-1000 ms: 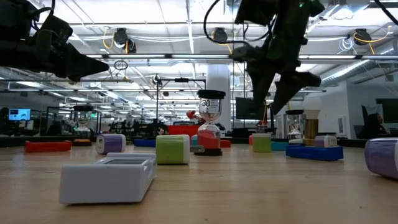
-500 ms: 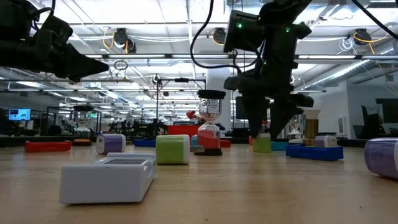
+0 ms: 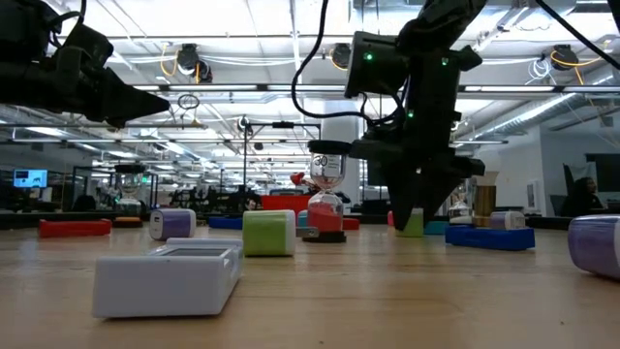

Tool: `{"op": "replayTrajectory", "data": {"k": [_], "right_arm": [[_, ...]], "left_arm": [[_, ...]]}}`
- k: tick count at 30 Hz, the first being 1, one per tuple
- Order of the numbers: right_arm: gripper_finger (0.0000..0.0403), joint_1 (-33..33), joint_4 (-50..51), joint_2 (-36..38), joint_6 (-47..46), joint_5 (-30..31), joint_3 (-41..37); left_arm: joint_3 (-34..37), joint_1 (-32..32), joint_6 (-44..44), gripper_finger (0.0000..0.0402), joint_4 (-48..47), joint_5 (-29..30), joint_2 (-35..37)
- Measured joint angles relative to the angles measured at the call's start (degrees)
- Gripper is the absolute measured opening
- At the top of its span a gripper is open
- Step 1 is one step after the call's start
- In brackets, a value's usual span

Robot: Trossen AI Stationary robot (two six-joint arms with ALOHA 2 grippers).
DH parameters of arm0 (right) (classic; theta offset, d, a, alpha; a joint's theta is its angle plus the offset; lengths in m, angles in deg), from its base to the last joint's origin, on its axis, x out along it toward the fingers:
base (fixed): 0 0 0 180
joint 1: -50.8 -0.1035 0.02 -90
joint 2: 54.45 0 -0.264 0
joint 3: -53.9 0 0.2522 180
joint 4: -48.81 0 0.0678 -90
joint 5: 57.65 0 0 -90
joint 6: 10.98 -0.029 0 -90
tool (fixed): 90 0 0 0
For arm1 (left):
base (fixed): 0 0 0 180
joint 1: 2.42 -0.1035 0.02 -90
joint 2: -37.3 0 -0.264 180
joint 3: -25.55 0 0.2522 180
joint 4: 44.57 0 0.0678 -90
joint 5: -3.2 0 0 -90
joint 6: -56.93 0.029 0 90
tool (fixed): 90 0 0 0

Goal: Pick & Place Office items
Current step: Put the top green charger adapter into the black bin

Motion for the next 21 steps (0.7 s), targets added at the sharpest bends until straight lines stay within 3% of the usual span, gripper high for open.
{"op": "replayTrajectory", "data": {"k": [5,10,15,21], "right_arm": [[0.0141,-0.2,1.4,3.5,0.9,-3.2,0.0],[0.0133,-4.5,6.4,11.6,-2.0,-5.9,0.0],[0.0133,-13.6,13.7,18.8,-12.1,-5.5,0.0],[0.0133,-27.4,18.2,22.0,-26.2,-5.7,0.0]], "left_arm": [[0.0,0.0,0.0,0.0042,0.0,0.0,0.0],[0.0,0.0,0.0,0.0042,0.0,0.0,0.0],[0.0,0.0,0.0,0.0042,0.0,0.0,0.0],[0.0,0.0,0.0,0.0042,0.0,0.0,0.0]]}}
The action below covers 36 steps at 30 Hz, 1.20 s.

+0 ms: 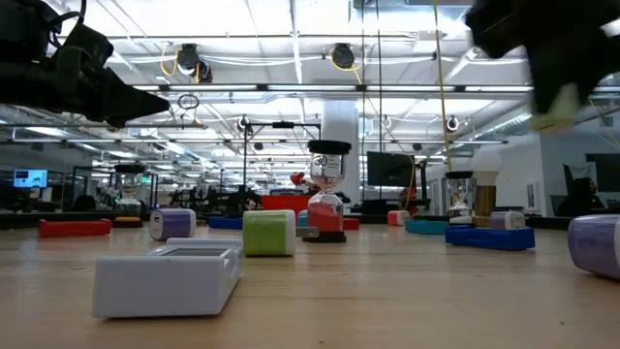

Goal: Pick & Place Office items
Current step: Put the top green charger adapter into the black bin

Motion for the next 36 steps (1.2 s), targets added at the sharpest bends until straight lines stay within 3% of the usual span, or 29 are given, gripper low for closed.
{"op": "replayTrajectory", "data": {"k": [11,16,21,36], "right_arm": [[0.0133,-21.6,0.1,-2.6,-30.7,-0.3,4.5],[0.0134,-28.4,0.6,-6.5,-38.8,-1.7,5.3],[0.0136,-31.5,2.6,-9.0,-41.7,-6.0,5.3],[0.0136,-32.8,-0.6,-15.1,-37.5,-8.8,5.1]], "left_arm": [[0.0,0.0,0.0,0.0042,0.0,0.0,0.0],[0.0,0.0,0.0,0.0042,0.0,0.0,0.0],[0.0,0.0,0.0,0.0042,0.0,0.0,0.0],[0.0,0.0,0.0,0.0042,0.0,0.0,0.0]]}}
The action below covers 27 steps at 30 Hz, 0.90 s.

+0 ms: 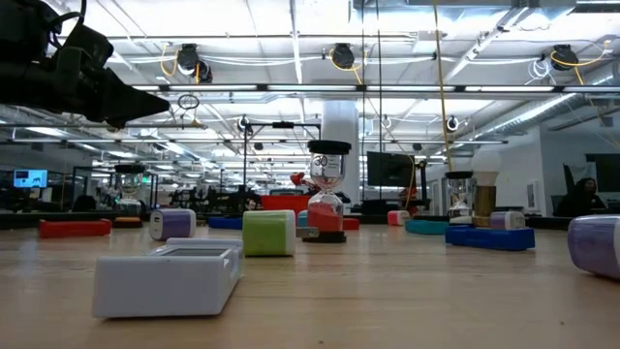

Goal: Pick & Place Office items
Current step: Put the top green charger adapter into the black bin

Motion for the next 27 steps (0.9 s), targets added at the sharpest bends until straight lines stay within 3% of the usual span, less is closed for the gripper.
{"op": "replayTrajectory", "data": {"k": [19,27], "right_arm": [[0.0139,0.1,-9.3,-2.3,1.5,-5.1,-5.4],[0.0180,0.1,-9.3,-2.3,1.4,-8.0,-5.4]], "left_arm": [[0.0,0.0,0.0,0.0042,0.0,0.0,0.0],[0.0,0.0,0.0,0.0042,0.0,0.0,0.0]]}}
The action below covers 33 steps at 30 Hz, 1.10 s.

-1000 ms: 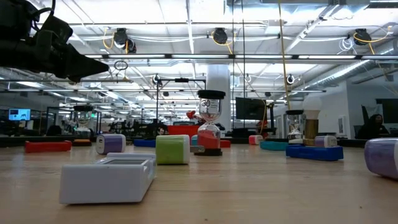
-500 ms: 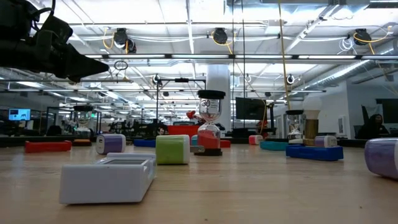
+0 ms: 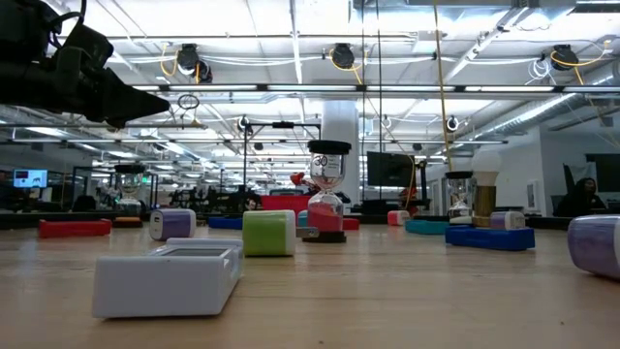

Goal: Pick & Place Office items
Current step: Put the top green charger adapter into the black bin, then put the bottom red digital timer into the blue bin

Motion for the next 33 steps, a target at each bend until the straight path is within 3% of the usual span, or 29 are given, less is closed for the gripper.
{"op": "replayTrajectory", "data": {"k": [10,24,28,33], "right_arm": [[0.0193,0.2,-0.9,1.1,0.6,0.0,0.0],[0.0167,3.3,1.0,9.9,5.5,0.4,0.0],[0.0132,6.3,2.8,13.5,17.3,8.2,0.0],[0.0062,13.8,0.2,17.0,43.9,22.8,0.0]], "left_arm": [[0.0,0.0,0.0,0.0042,0.0,0.0,0.0],[0.0,0.0,0.0,0.0042,0.0,0.0,0.0],[0.0,0.0,0.0,0.0042,0.0,0.0,0.0],[0.0,0.0,0.0,0.0042,0.0,0.0,0.0]]}}
